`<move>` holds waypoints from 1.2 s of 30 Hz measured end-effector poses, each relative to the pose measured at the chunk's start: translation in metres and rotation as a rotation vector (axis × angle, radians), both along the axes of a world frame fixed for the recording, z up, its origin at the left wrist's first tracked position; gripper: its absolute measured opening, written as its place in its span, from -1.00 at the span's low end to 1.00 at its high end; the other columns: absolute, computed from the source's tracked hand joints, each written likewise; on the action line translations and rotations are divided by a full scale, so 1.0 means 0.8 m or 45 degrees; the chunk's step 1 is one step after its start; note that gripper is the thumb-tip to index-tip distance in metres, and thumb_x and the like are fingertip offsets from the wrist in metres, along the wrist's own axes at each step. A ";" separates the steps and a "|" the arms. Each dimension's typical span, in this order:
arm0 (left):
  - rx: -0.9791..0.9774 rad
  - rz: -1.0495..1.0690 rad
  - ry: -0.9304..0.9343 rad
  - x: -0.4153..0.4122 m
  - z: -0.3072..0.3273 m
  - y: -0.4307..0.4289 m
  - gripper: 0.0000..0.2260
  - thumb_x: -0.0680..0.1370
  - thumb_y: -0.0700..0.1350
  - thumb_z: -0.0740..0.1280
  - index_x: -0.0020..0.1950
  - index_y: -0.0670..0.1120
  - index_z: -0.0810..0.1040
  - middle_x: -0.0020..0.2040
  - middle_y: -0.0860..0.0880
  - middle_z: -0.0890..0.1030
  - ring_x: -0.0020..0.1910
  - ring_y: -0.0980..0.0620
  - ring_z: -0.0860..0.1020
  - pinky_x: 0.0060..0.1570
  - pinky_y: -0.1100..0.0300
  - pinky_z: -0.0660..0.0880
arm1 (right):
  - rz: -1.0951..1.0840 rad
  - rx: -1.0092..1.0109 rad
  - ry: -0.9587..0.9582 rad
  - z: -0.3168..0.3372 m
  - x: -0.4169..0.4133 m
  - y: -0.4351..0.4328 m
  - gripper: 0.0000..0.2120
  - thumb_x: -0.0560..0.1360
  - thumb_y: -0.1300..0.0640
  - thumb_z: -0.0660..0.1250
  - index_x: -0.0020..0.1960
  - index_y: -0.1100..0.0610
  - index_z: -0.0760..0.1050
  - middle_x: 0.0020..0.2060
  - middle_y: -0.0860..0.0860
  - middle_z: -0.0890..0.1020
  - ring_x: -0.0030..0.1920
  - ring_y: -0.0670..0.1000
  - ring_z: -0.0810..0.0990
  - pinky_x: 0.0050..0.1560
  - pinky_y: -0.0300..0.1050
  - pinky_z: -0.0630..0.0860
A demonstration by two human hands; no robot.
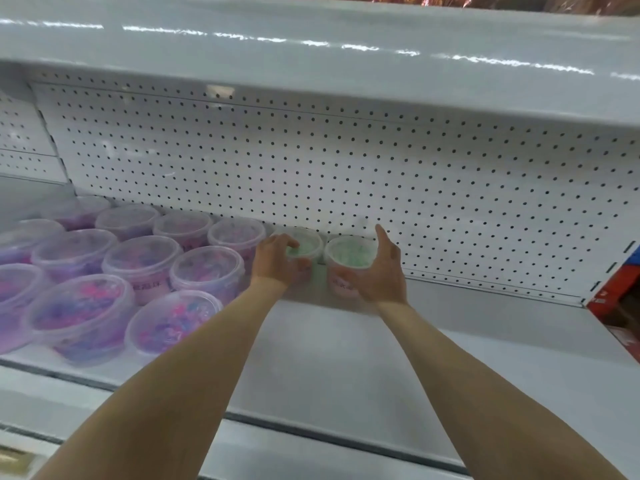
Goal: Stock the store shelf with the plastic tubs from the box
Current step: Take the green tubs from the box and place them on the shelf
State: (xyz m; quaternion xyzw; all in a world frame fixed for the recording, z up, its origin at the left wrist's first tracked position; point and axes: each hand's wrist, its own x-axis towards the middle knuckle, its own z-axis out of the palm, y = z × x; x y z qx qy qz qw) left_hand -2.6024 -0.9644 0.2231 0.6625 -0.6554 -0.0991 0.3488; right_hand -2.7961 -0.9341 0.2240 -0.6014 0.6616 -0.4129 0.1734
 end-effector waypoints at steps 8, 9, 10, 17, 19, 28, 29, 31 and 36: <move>0.034 -0.023 -0.031 0.004 0.000 -0.004 -0.55 0.30 0.04 0.56 0.11 -0.06 0.58 0.14 -0.05 0.59 0.13 -0.08 0.54 -0.03 0.26 0.27 | -0.002 0.117 0.027 -0.006 -0.007 -0.017 0.14 0.15 -0.38 0.55 0.51 0.08 0.13 0.35 0.11 0.37 0.36 0.15 0.38 0.23 0.05 0.42; 0.042 -0.028 -0.041 0.005 0.001 -0.003 -0.55 0.30 0.04 0.56 0.12 -0.06 0.58 0.15 -0.05 0.59 0.13 -0.08 0.54 -0.02 0.26 0.28 | -0.010 0.128 0.027 -0.007 -0.008 -0.017 0.11 0.13 -0.41 0.55 0.47 0.08 0.18 0.32 0.11 0.38 0.33 0.15 0.40 0.21 0.03 0.43; 0.046 -0.031 -0.049 0.005 0.002 -0.002 -0.55 0.30 0.04 0.56 0.13 -0.06 0.58 0.15 -0.05 0.59 0.13 -0.08 0.54 -0.01 0.26 0.29 | -0.016 0.139 0.031 -0.007 -0.009 -0.017 0.10 0.11 -0.42 0.55 0.43 0.09 0.22 0.30 0.11 0.39 0.31 0.15 0.42 0.20 0.02 0.45; 0.110 -0.036 -0.047 0.004 0.010 0.006 -0.61 0.38 -0.02 0.51 0.15 -0.08 0.56 0.17 -0.08 0.58 0.16 -0.10 0.53 0.09 0.18 0.36 | -0.044 0.173 0.019 -0.004 -0.011 -0.008 0.23 0.10 -0.41 0.55 0.53 0.12 0.09 0.37 0.10 0.37 0.40 0.13 0.35 0.32 0.06 0.41; 0.136 -0.040 -0.029 0.002 0.012 0.009 -0.63 0.40 -0.05 0.49 0.16 -0.08 0.55 0.19 -0.09 0.56 0.17 -0.10 0.51 0.11 0.16 0.37 | -0.067 0.201 0.048 -0.003 -0.008 -0.004 0.18 0.12 -0.40 0.54 0.51 0.16 0.15 0.39 0.09 0.34 0.39 0.11 0.36 0.32 0.05 0.42; 0.179 -0.051 0.114 -0.008 0.038 0.068 -0.52 0.45 -0.02 0.44 0.34 -0.04 0.46 0.30 -0.09 0.50 0.28 -0.12 0.47 0.23 0.09 0.43 | -0.104 0.336 0.269 0.050 -0.010 0.059 -0.04 0.45 -0.40 0.24 0.58 0.18 0.03 0.56 0.12 0.09 0.50 0.15 0.26 0.39 0.06 0.32; 0.148 -0.055 0.166 -0.008 0.041 0.084 -0.54 0.44 -0.04 0.44 0.33 -0.04 0.48 0.25 -0.09 0.53 0.23 -0.12 0.51 0.19 0.10 0.47 | -0.106 0.312 0.286 0.056 -0.010 0.073 -0.12 0.47 -0.37 0.23 0.57 0.15 0.10 0.53 0.12 0.17 0.48 0.15 0.29 0.39 0.04 0.33; 0.110 -0.058 0.194 -0.007 0.048 0.119 -0.57 0.43 -0.07 0.43 0.30 -0.02 0.50 0.13 -0.10 0.60 0.10 -0.11 0.58 0.05 0.10 0.56 | -0.097 0.267 0.332 0.066 -0.010 0.108 -0.26 0.51 -0.31 0.24 0.51 0.12 0.23 0.43 0.13 0.33 0.40 0.14 0.39 0.30 -0.02 0.39; -0.004 -0.181 0.188 0.002 0.064 0.225 -0.68 0.47 -0.15 0.39 0.22 -0.10 0.54 0.06 -0.16 0.64 0.03 -0.17 0.60 -0.03 0.05 0.56 | -0.124 0.153 0.537 0.092 -0.003 0.226 -0.35 0.50 -0.27 0.31 0.44 0.10 0.35 0.30 0.15 0.47 0.27 0.17 0.50 0.15 0.01 0.46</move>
